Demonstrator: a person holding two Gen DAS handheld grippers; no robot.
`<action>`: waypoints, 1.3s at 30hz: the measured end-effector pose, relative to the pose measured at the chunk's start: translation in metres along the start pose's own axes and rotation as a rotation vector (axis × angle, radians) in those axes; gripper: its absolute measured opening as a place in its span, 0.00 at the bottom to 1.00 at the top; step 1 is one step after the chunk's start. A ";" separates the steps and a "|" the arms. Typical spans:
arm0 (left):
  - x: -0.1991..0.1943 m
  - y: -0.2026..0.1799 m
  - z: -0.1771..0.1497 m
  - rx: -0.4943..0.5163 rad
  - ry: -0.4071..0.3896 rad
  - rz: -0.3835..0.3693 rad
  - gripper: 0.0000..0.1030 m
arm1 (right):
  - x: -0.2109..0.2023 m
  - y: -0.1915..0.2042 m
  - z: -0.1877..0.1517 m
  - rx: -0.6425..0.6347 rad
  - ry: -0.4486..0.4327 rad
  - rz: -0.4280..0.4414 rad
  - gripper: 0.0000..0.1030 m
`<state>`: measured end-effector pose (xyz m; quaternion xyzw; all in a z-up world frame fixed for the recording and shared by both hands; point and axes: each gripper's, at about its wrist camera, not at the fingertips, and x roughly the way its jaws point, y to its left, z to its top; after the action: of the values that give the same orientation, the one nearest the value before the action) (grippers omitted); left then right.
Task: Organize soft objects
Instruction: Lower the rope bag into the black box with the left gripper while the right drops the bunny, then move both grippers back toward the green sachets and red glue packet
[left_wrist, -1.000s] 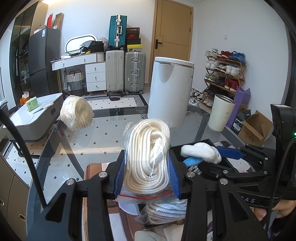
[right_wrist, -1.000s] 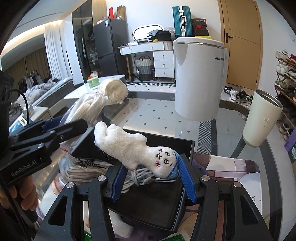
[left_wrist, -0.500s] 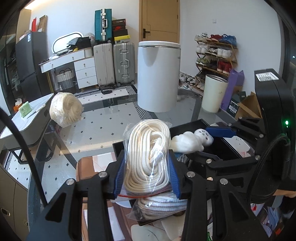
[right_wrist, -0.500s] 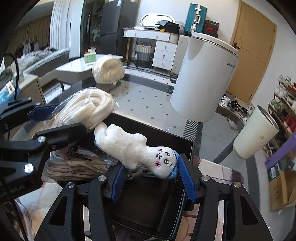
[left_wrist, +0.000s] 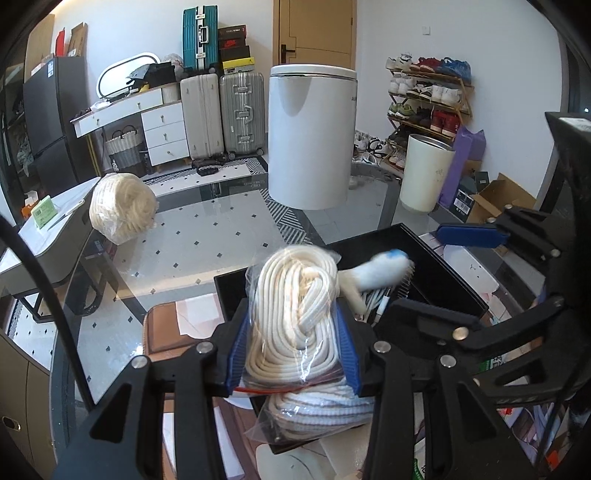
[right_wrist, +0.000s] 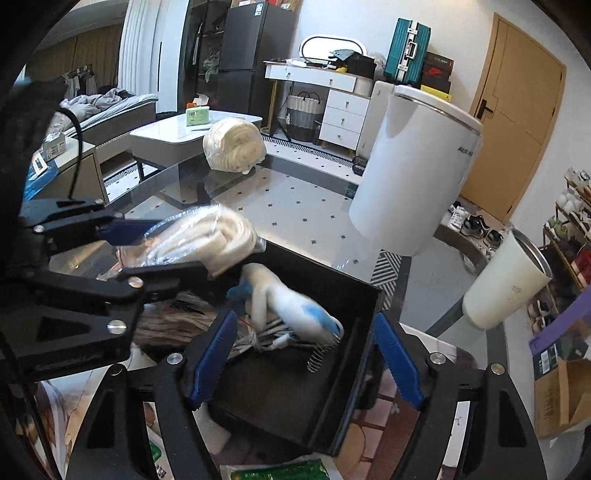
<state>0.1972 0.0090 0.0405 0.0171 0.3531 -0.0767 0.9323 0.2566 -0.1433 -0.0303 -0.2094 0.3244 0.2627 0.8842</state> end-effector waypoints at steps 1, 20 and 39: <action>0.000 -0.001 0.000 0.005 0.003 0.004 0.41 | -0.003 -0.002 -0.001 0.008 -0.001 0.001 0.76; 0.002 -0.004 0.000 0.030 0.046 -0.020 0.51 | -0.038 -0.025 -0.029 0.110 -0.019 -0.038 0.77; -0.066 -0.006 -0.032 -0.066 -0.079 -0.044 1.00 | -0.080 -0.029 -0.076 0.263 -0.116 0.047 0.99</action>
<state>0.1260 0.0147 0.0603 -0.0244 0.3186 -0.0864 0.9436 0.1864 -0.2335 -0.0232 -0.0684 0.3095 0.2499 0.9149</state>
